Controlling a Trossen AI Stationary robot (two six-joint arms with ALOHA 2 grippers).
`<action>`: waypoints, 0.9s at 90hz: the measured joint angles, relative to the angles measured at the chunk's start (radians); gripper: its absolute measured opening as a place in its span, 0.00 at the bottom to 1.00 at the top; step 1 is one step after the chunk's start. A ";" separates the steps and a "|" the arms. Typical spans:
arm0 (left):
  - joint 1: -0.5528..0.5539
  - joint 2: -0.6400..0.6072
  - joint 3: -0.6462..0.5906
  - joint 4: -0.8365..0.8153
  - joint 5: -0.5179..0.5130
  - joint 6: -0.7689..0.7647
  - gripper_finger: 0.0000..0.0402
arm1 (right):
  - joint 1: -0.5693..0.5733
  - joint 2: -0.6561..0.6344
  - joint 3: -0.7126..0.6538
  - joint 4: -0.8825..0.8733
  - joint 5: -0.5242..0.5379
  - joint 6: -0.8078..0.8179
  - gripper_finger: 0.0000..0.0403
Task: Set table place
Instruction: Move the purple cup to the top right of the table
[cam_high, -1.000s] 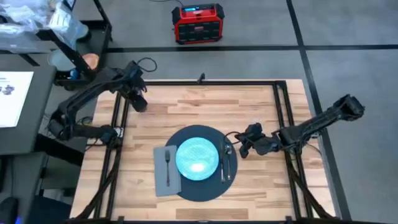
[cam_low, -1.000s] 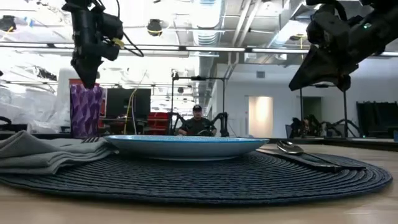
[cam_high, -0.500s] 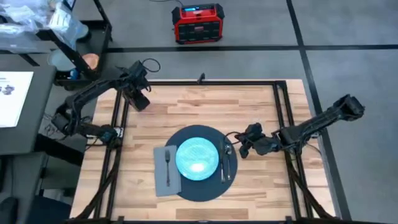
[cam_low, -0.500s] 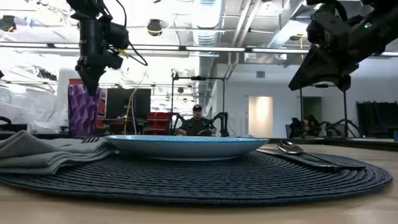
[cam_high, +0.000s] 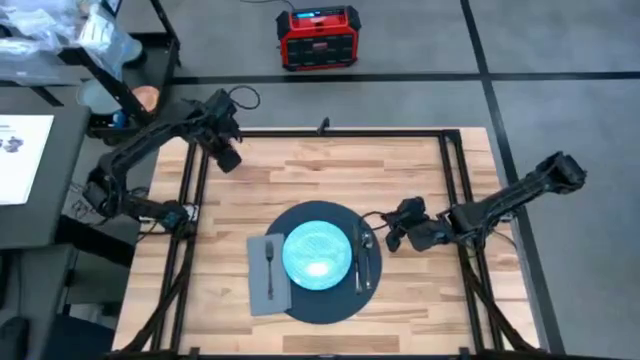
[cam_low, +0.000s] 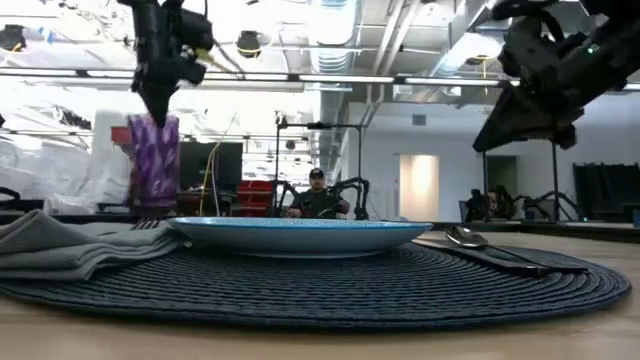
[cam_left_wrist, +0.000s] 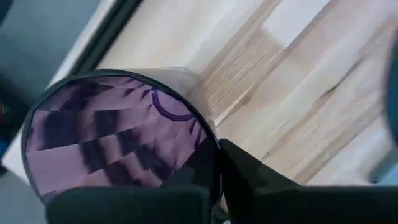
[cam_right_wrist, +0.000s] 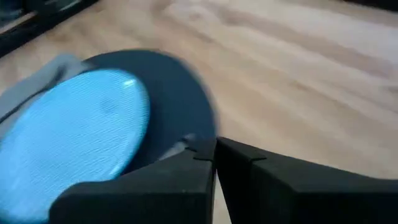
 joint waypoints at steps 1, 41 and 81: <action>-0.007 0.000 0.006 0.000 0.004 0.000 0.00 | 0.004 -0.002 0.000 -0.016 0.005 0.017 0.00; -0.350 0.202 0.182 0.084 0.020 -0.022 0.00 | 0.182 -0.030 -0.004 -0.213 0.051 0.358 0.00; -0.562 0.622 0.689 0.092 0.037 0.225 0.00 | 0.292 -0.029 -0.098 -0.216 0.095 0.595 0.00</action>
